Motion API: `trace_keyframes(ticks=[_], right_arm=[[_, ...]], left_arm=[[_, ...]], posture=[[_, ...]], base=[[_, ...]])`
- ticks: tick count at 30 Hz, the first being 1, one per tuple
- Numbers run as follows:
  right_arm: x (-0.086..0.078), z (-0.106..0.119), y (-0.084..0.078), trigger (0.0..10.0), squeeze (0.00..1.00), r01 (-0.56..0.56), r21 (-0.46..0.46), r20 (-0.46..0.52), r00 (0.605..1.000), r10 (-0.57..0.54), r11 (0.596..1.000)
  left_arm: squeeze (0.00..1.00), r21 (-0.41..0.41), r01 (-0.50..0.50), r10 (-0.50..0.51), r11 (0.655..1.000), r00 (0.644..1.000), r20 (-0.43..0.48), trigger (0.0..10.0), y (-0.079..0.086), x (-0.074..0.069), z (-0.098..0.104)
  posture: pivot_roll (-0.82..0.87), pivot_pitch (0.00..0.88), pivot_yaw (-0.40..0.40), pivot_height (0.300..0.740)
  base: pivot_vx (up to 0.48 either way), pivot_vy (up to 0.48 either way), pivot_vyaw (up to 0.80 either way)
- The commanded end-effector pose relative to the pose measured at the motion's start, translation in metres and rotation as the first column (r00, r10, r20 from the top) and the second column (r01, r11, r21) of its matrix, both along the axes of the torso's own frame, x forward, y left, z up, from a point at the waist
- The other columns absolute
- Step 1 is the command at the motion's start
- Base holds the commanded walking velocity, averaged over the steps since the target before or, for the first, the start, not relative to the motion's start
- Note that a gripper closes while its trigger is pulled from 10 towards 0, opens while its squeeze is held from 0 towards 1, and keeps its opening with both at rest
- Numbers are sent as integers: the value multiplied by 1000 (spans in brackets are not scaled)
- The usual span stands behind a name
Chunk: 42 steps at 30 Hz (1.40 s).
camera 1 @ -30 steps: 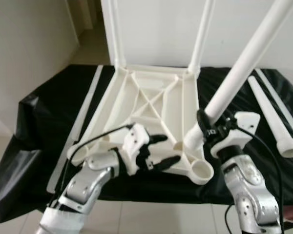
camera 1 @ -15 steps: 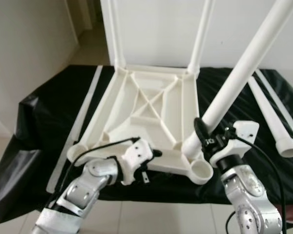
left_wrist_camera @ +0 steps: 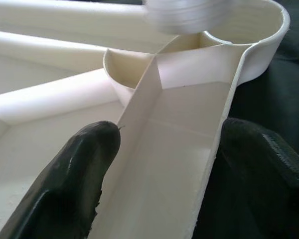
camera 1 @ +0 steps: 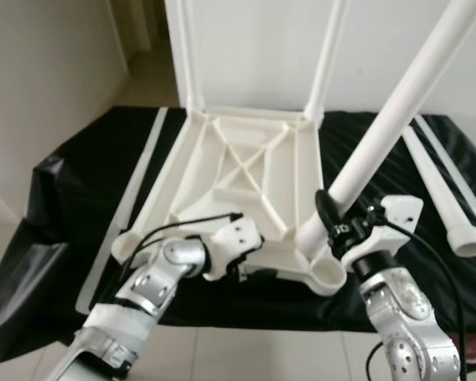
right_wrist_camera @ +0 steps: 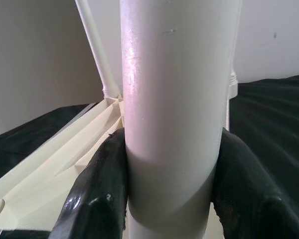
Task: Building children table
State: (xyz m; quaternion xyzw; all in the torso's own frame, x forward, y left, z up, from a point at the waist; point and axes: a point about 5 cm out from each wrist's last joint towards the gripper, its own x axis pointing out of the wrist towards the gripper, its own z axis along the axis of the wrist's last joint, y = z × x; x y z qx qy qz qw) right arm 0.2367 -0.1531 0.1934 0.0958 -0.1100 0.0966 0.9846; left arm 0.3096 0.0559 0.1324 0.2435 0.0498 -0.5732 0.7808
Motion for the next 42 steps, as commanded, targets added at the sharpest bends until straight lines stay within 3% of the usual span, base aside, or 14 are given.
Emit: trace_keyframes(ticks=[1,4,8,12,14,15,16,18,21,28,30,33,38,42], right_arm=[[-1,5,0,10000,0,-4,1,18,1000,4,1000],[-1,5,-1,10000,0,4,5,20,1000,-4,1000],[-1,5,-1,10000,0,7,7,19,1000,-7,1000],[-3,4,-3,10000,0,10,5,19,1000,-10,1000],[-4,4,-7,10000,0,26,0,20,999,-26,1000],[-4,4,-7,10000,0,26,0,20,999,-26,1000],[-6,4,-10,10000,0,45,-6,21,999,-45,999],[-8,3,-12,10000,0,54,0,15,998,-54,999],[-10,0,-13,10000,0,61,0,0,998,-61,998],[-12,-1,-14,10000,0,59,-5,-8,998,-59,998],[-13,-1,-14,10000,0,60,-7,-10,998,-60,998],[-16,-3,-17,10000,0,67,-11,-24,997,-67,998],[-18,-9,-20,10000,0,79,-10,-51,996,-79,997],[-17,-13,-22,10000,0,87,-13,-64,994,-87,996]], left_arm=[[0,-73,-296,304,952,941,151,10000,12,26,12],[0,-98,-346,359,933,915,183,10000,11,37,18],[0,-106,-360,374,927,905,201,10000,9,41,21],[0,-143,-299,320,943,934,159,10000,5,36,25],[0,-200,-199,216,959,974,67,10000,3,25,27],[0,-200,-199,216,959,974,67,10000,3,25,27],[0,-221,-72,87,973,994,62,10000,4,9,29],[0,-235,-12,14,972,1000,5,10000,6,-4,27],[0,-251,-13,3,968,999,-39,10000,8,-13,26],[0,-276,46,-63,960,997,-52,10000,4,-27,26],[0,-286,79,-101,955,993,-62,10000,2,-34,25],[0,-296,178,-212,938,973,-87,10000,-4,-57,23],[0,-318,160,-217,935,964,-151,10000,-4,-62,26],[0,-322,164,-222,932,963,-153,10000,-3,-64,28]], posture=[[-33,0,12,740],[-34,0,13,740],[-38,0,14,740],[-39,0,17,740],[-40,0,20,740],[-40,0,20,740],[-39,0,19,740],[-39,0,18,740],[-40,2,17,740],[-35,13,11,740],[-35,13,11,740],[-35,12,5,740],[-35,12,5,740],[-34,15,6,740]], base=[[0,0,0],[0,0,0],[0,0,0],[0,0,0],[0,0,0],[0,0,0],[0,0,0],[0,0,0],[0,0,0],[0,0,0],[0,0,0],[0,0,0],[0,0,0],[0,0,0]])
